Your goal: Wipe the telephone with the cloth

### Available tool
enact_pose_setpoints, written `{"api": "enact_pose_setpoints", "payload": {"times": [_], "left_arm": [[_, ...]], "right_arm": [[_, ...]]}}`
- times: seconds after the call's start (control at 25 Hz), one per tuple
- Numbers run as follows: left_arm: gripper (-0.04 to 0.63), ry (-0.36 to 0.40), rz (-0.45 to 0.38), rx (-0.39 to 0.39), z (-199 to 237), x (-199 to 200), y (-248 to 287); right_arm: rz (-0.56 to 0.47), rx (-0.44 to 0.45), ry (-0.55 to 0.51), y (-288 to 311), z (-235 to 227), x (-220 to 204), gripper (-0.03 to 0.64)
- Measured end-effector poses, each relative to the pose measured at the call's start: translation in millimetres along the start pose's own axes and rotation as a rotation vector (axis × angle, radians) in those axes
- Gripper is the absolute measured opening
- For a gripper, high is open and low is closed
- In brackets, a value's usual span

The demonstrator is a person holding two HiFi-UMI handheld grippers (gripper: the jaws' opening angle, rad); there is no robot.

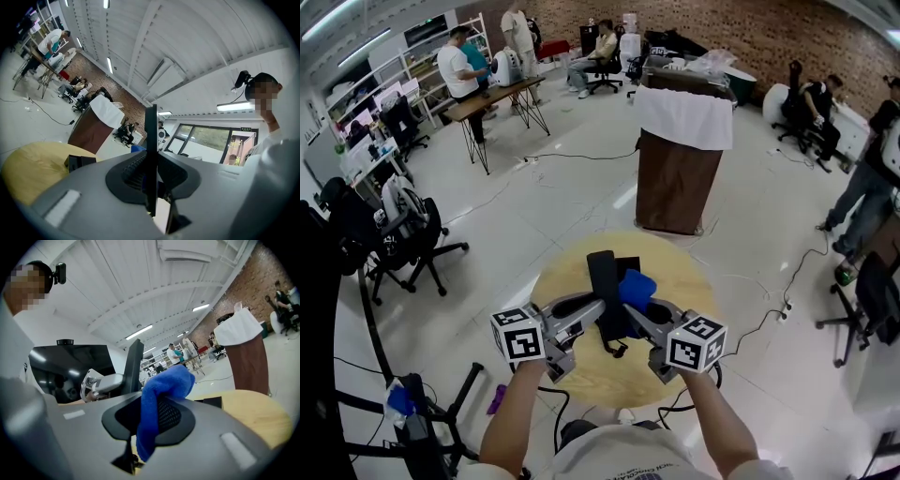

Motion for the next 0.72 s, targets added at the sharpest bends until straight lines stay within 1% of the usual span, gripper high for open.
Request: {"api": "enact_pose_setpoints", "payload": {"times": [0.12,0.36,0.48,0.72], "left_arm": [[0.063,-0.008,-0.001,-0.009,2.5,-3.8,-0.4],[0.063,-0.015,0.021,-0.013,0.4,-10.0,1.0],[0.063,-0.023,0.021,-0.023,0.6,-13.9,1.4],[0.063,-0.018,0.048,-0.04,-2.2,-26.0,1.7]], "right_arm": [[-0.023,0.015,0.028,2.0,-1.0,4.6,0.061],[-0.042,0.016,0.03,2.5,-1.8,13.4,0.061],[-0.058,0.018,0.025,2.5,-1.0,21.2,0.061],[-0.086,0.01,-0.002,2.0,-0.6,36.6,0.061]]}}
Point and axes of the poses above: the fingertips, and each gripper's own axes: y forward along the fingers, z to its left, x out of its top, the point moved 3 cm from there along -y, backward along the fingers, and after that the axes turned 2 degrees about -z, right-handed, at the moved point
